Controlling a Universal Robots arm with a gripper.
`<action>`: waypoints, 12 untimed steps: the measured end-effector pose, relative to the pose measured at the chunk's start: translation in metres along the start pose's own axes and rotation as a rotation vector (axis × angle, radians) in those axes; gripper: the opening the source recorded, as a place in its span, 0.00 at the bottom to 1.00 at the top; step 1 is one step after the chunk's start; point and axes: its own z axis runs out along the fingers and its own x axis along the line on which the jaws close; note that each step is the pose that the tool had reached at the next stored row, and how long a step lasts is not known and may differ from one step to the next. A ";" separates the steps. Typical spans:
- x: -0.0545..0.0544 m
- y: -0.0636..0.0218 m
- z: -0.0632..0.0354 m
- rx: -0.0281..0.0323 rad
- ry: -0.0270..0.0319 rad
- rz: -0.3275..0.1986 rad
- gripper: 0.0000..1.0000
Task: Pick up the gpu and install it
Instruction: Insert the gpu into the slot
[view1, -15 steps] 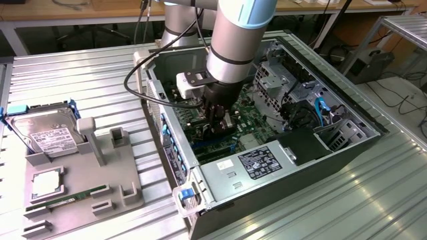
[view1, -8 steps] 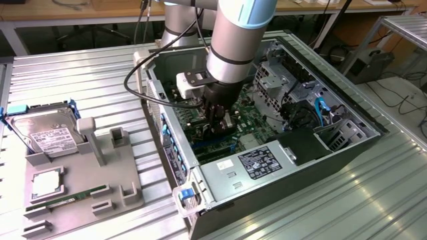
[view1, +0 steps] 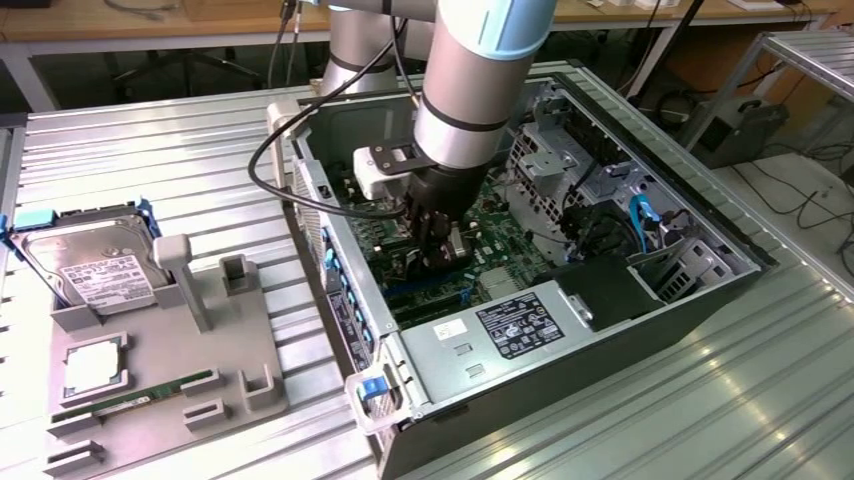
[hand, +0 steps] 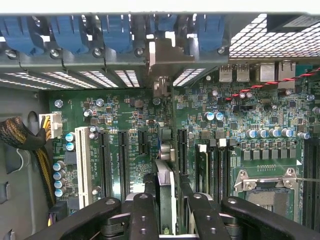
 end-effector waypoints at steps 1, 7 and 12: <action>0.000 0.0000 0.0000 0.0000 0.0003 0.000 0.29; 0.000 0.0000 0.0003 -0.0001 0.0003 0.000 0.28; 0.000 -0.0001 0.0026 0.0000 0.0001 0.000 0.28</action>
